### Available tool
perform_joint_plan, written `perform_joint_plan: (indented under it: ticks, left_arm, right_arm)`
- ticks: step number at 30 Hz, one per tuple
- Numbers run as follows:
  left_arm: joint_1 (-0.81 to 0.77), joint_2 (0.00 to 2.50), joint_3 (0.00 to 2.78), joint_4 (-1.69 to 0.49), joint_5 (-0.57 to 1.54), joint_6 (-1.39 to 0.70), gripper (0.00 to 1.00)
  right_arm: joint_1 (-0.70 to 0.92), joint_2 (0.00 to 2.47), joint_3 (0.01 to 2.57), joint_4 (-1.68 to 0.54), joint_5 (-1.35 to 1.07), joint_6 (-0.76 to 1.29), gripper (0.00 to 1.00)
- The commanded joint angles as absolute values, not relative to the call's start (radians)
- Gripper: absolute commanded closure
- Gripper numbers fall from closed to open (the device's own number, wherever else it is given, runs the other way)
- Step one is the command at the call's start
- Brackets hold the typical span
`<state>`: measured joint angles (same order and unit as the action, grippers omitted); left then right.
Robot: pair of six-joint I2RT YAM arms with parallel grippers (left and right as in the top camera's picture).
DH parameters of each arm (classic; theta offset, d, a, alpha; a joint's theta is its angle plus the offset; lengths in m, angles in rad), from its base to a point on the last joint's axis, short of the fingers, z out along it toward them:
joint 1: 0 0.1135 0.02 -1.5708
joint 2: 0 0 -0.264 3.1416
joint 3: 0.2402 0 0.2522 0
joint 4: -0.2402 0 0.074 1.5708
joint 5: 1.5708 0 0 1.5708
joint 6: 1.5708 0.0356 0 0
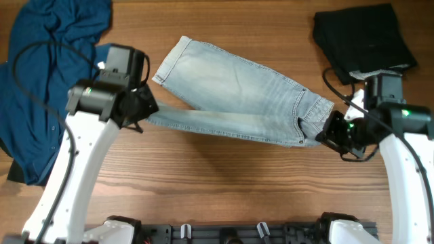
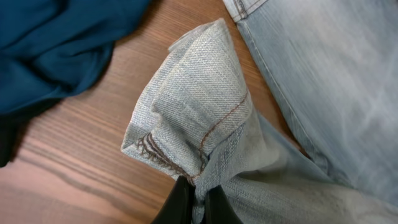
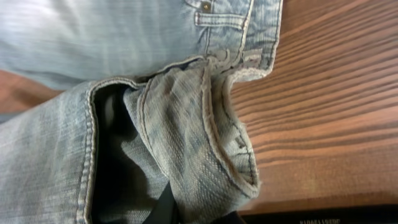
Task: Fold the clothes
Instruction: 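Lift the hem and waistband corner and fold them upward over the top leg, then lay the folded half down and release both grippers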
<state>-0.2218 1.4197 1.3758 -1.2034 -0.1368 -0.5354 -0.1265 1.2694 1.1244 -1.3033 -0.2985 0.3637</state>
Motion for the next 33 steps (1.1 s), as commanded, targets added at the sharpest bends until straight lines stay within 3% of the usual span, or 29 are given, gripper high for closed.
perform_joint_plan:
  ticks: [1, 15, 16, 19, 20, 21, 25, 26, 33]
  left_arm:
    - [-0.211, 1.542, 1.390, -1.148, -0.153, -0.500, 0.96]
    - [-0.212, 1.814, 1.390, -0.637, -0.146, -0.493, 0.96]
    - [-0.212, 1.820, 1.390, -0.579, -0.146, -0.493, 0.87]
    - [-0.216, 1.824, 1.390, -0.469, -0.146, -0.493, 0.02]
    - [-0.218, 1.824, 1.390, -0.440, -0.146, -0.493, 0.00]
    - [-0.221, 1.824, 1.390, -0.416, -0.147, -0.493, 0.00]
    - [-0.231, 1.824, 1.390, -0.370, -0.147, -0.493, 0.00]
    - [-0.234, 1.824, 1.390, -0.367, -0.147, -0.493, 0.00]
    - [-0.234, 1.824, 1.390, -0.424, -0.147, -0.444, 0.00]
  right_arm:
    - [-0.139, 1.361, 1.078, -1.249, -0.250, 0.345, 0.96]
    - [-0.139, 1.585, 1.078, -0.947, -0.271, 0.369, 0.96]
    - [-0.139, 1.601, 1.078, -0.914, -0.272, 0.370, 0.96]
    - [-0.139, 1.631, 1.078, -0.815, -0.274, 0.392, 0.96]
    - [-0.139, 1.639, 1.078, -0.779, -0.274, 0.394, 0.94]
    - [-0.139, 1.644, 1.078, -0.741, -0.274, 0.395, 0.79]
    - [-0.139, 1.648, 1.078, -0.620, -0.255, 0.395, 0.39]
    - [-0.139, 1.648, 1.078, -0.597, -0.255, 0.395, 0.33]
    - [-0.139, 1.640, 1.127, -0.563, -0.256, 0.310, 0.22]
